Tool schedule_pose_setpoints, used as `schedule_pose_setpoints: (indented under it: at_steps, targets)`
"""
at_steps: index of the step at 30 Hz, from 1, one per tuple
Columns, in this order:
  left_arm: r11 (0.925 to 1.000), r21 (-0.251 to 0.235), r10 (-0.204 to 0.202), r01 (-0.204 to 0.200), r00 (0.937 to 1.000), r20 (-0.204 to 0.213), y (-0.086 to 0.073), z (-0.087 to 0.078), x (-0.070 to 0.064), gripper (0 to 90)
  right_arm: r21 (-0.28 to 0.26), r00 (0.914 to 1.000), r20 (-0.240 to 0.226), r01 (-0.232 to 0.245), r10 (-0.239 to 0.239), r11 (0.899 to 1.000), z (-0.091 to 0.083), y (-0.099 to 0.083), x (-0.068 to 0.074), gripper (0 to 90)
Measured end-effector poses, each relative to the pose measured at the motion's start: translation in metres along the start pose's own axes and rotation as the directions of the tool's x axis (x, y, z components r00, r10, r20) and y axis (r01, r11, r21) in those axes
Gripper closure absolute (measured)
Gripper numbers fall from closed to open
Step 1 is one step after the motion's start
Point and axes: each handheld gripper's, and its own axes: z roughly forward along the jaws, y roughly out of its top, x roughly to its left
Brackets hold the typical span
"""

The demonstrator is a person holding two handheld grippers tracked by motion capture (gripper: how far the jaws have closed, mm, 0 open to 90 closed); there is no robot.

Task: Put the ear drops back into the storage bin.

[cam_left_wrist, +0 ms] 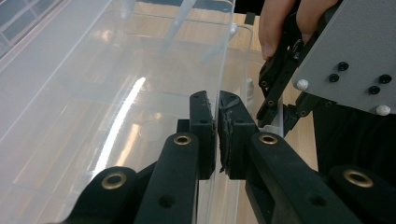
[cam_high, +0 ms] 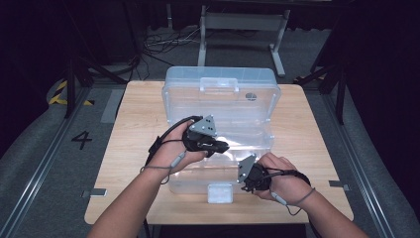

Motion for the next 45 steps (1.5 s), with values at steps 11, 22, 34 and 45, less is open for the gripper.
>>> schedule_pose_setpoints:
  at_steps: [11,22,34,45]
  targets:
    - [0.9999,0.016,-0.002,0.002,1.0000,0.003,-0.001,0.001,-0.004,85.0,0.003,1.0000,0.006,-0.001,0.001,1.000,0.000,0.000,0.001,78.7]
    - [0.9997,0.018,-0.019,0.019,0.9995,0.027,-0.004,0.003,-0.007,85.1,-0.002,0.9998,0.019,0.000,0.000,1.000,0.000,0.001,0.002,78.5]
    - [0.9995,0.020,-0.023,0.023,0.9992,0.033,-0.005,0.003,-0.007,85.0,-0.062,0.9993,0.035,-0.010,0.012,0.998,-0.020,0.001,0.003,80.3]
    - [0.9995,0.019,-0.026,0.026,0.9991,0.032,-0.005,0.004,-0.007,85.0,-0.191,0.9995,0.031,0.001,0.005,0.982,-0.048,-0.005,0.001,90.0]
